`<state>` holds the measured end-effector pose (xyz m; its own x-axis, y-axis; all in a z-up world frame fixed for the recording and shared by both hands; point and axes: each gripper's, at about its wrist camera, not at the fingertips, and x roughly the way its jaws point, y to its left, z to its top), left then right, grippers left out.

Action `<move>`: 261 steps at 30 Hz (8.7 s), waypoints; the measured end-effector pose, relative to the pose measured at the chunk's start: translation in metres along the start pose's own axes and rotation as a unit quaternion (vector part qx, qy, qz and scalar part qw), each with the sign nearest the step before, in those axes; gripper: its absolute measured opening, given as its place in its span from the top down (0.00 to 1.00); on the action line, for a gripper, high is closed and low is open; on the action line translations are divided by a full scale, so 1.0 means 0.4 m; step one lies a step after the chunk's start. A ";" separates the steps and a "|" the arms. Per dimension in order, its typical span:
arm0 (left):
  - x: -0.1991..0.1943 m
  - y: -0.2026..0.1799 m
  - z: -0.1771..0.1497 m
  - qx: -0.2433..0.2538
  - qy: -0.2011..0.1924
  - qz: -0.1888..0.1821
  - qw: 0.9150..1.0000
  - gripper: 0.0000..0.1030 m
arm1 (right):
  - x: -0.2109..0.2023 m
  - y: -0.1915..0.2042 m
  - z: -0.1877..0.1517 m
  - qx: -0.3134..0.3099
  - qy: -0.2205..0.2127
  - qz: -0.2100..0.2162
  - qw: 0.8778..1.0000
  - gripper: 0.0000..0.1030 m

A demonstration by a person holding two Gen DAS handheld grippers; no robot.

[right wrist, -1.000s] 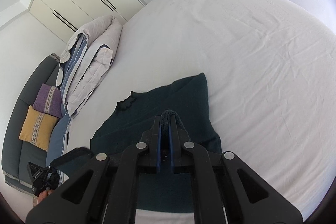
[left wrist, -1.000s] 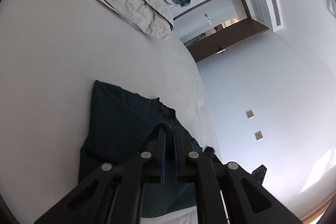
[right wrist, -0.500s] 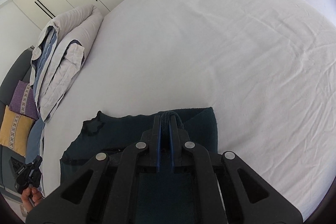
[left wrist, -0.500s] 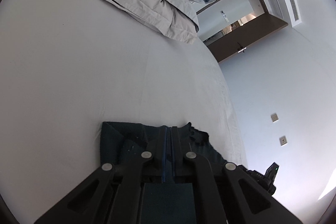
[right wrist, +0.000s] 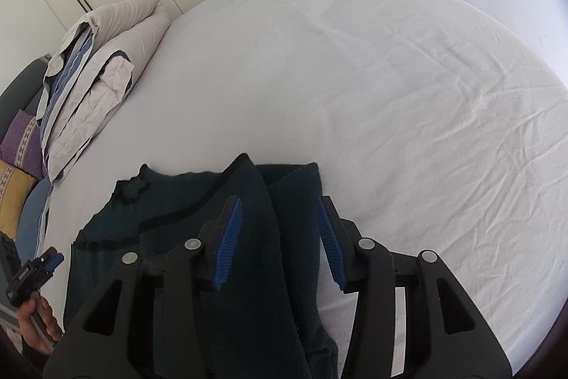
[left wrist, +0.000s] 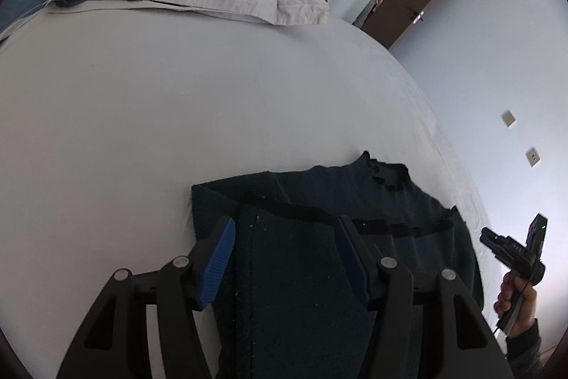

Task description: Fold small clothes

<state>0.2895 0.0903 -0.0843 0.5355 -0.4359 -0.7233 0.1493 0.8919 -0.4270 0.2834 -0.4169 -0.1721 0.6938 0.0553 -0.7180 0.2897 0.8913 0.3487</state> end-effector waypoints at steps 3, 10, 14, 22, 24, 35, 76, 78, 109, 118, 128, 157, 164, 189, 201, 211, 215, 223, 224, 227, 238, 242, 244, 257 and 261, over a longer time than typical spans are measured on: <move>0.038 -0.010 -0.001 0.021 0.016 0.030 0.999 0.41 | -0.003 0.028 -0.024 -0.028 0.003 -0.002 1.000 0.58; 0.046 0.019 0.004 0.022 0.005 0.072 0.997 0.44 | -0.029 0.076 -0.121 -0.090 0.010 -0.010 0.996 0.58; 0.063 -0.019 -0.004 0.069 0.019 0.085 0.994 0.51 | -0.026 0.093 -0.150 -0.105 0.016 -0.017 0.994 0.58; 0.070 -0.063 -0.016 0.115 0.021 0.107 0.987 0.90 | -0.004 0.108 -0.171 -0.129 0.014 -0.037 0.991 0.58; 0.053 -0.065 -0.014 0.112 0.007 0.109 0.988 0.91 | -0.005 0.103 -0.171 -0.127 0.015 -0.038 0.991 0.58; -0.033 -0.014 0.019 0.043 -0.077 0.111 0.990 0.92 | -0.013 0.086 -0.170 -0.111 0.003 -0.038 0.993 0.60; 0.045 0.087 -0.009 -0.038 -0.061 0.153 0.986 0.97 | 0.073 -0.031 -0.003 -0.047 -0.021 -0.108 0.993 0.95; 0.038 0.085 -0.009 -0.035 -0.063 0.149 0.986 0.97 | 0.072 -0.026 0.000 -0.060 -0.023 -0.111 0.992 0.92; 0.001 -0.075 -0.178 0.066 -0.033 0.107 0.992 0.66 | -0.120 -0.013 -0.201 -0.098 -0.039 -0.110 0.988 0.93; 0.007 -0.071 -0.187 0.061 -0.050 0.095 0.992 0.59 | -0.169 -0.109 -0.188 -0.022 -0.049 -0.056 0.997 0.96; -0.058 -0.015 -0.207 -0.016 -0.096 0.033 0.995 0.58 | -0.067 0.023 -0.077 -0.109 -0.020 -0.082 0.991 0.85; 0.059 -0.016 -0.019 0.076 -0.008 0.107 0.991 0.70 | -0.019 0.073 -0.074 -0.191 -0.019 -0.098 0.977 0.90; 0.046 -0.017 -0.027 0.083 -0.024 0.120 0.989 0.89 | -0.077 0.079 -0.094 -0.185 -0.060 -0.099 0.976 0.93; -0.034 -0.051 0.063 0.076 -0.111 0.137 0.981 0.93 | -0.130 0.125 -0.014 -0.187 -0.124 -0.124 0.967 0.95; 0.141 0.018 0.060 0.058 -0.038 0.172 0.983 0.91 | 0.040 -0.007 0.026 -0.086 -0.048 -0.145 0.984 0.97; 0.005 -0.075 -0.023 0.093 -0.068 0.153 0.981 0.53 | -0.108 0.102 -0.028 -0.132 -0.083 -0.046 0.987 0.96; 0.033 -0.129 -0.096 0.132 -0.035 0.167 0.977 0.38 | -0.072 0.202 -0.104 -0.176 -0.046 0.000 0.983 0.87; 0.060 -0.111 -0.144 0.122 -0.014 0.170 0.978 0.35 | -0.004 0.086 -0.205 -0.093 -0.022 0.004 0.995 0.79; 0.061 -0.109 -0.143 0.122 -0.015 0.170 0.978 0.34 | -0.016 0.067 -0.200 -0.075 -0.030 -0.014 0.997 0.79; 0.065 -0.111 -0.146 0.124 -0.020 0.172 0.977 0.34 | -0.065 0.049 -0.201 -0.039 -0.044 -0.015 0.998 0.79; 0.066 -0.120 -0.160 0.136 -0.029 0.184 0.973 0.31 | -0.076 0.334 -0.374 -0.137 0.051 0.153 0.977 0.78; 0.066 -0.118 -0.163 0.137 -0.031 0.185 0.973 0.31 | -0.008 0.404 -0.448 -0.141 0.097 0.182 0.968 0.78; 0.066 -0.117 -0.163 0.136 -0.031 0.183 0.973 0.30 | 0.017 0.431 -0.491 -0.149 0.104 0.180 0.967 0.78; 0.056 -0.115 -0.172 0.137 -0.031 0.184 0.973 0.28 | -0.068 0.092 -0.450 0.007 0.037 0.147 0.988 0.79; 0.035 -0.103 -0.182 0.133 -0.026 0.169 0.976 0.28 | -0.111 -0.015 -0.429 0.064 0.007 0.120 0.991 0.79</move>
<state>0.2302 0.0387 -0.1165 0.6317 -0.1108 -0.7673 0.1638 0.9865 -0.0075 0.1378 -0.3475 -0.2455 0.7444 0.2663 -0.6123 0.1983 0.7875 0.5835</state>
